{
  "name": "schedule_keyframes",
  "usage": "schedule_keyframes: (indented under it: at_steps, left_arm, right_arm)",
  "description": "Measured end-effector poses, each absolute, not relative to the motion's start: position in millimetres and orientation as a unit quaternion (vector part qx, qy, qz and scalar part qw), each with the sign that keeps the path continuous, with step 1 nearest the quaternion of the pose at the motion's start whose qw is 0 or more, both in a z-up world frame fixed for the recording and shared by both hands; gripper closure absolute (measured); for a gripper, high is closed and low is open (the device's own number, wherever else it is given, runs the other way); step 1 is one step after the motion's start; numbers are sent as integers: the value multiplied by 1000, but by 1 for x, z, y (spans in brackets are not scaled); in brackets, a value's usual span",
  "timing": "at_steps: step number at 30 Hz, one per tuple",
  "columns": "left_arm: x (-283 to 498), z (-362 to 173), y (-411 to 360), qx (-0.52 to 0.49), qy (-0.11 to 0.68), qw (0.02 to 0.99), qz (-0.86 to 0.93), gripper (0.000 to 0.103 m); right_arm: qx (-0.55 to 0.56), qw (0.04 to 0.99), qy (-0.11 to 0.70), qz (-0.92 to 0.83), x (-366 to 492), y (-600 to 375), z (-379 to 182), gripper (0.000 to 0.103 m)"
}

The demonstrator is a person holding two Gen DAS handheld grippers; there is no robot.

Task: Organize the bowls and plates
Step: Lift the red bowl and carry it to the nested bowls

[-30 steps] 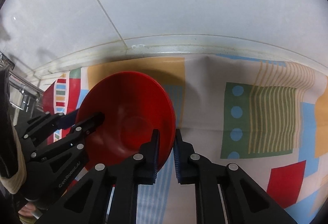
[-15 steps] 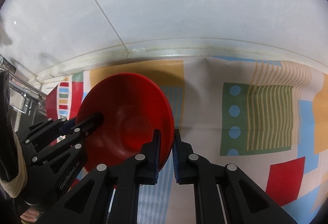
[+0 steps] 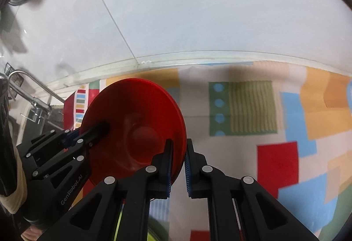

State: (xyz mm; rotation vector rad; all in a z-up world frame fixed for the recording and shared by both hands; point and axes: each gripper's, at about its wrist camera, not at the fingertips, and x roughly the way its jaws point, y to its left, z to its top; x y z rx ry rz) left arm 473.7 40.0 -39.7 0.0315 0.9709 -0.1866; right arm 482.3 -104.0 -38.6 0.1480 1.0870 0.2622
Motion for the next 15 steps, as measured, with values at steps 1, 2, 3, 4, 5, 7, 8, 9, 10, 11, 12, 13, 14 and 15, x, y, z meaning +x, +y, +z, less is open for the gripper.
schedule_keyframes:
  at_steps: [1,2,3,4,5,7,8,9,10,11,12,13,14,15]
  left_arm:
    - [465,-35,36,18,462,882,-92,92]
    - [459,-32,33,22,459,883,-94,92]
    - [452,-29,28,25,455,885,-97,92]
    - [445,-26,24,28,452,886,-100,92]
    - [442,-24,19,31,451,886,-102,92]
    - [431,-19,9,35,445,888,-109,92]
    - [427,-16,5,35,443,889,-111,92]
    - [420,-13,0,34,440,890,-116,92]
    - [416,-13,-4,34,439,890,-120,92]
    - [411,-10,-8,34,436,891,-124,92]
    - [403,-8,-13,35,432,892,-129,92]
    - [396,-7,-18,37,429,893,-133,92]
    - [391,-5,-22,37,428,893,-137,91]
    - [384,-4,-28,39,426,892,-143,91]
  right_arm:
    - [72,847,513,121,476,-109,-36,92]
    - [73,848,511,118,468,-114,-33,92]
    - [74,850,508,117,461,-118,-30,92]
    - [74,854,503,115,454,-122,-27,92]
    - [74,857,498,111,447,-127,-24,92]
    - [76,862,490,106,433,-137,-19,92]
    - [77,865,486,103,427,-142,-17,92]
    - [80,867,482,99,420,-147,-14,92]
    - [83,869,478,95,412,-153,-12,92]
    - [84,872,474,90,405,-158,-10,92]
    - [85,873,473,87,398,-162,-9,92]
    - [89,874,470,84,390,-168,-7,92]
    - [91,876,468,81,385,-169,-5,92]
    - [95,876,466,76,378,-174,-4,92]
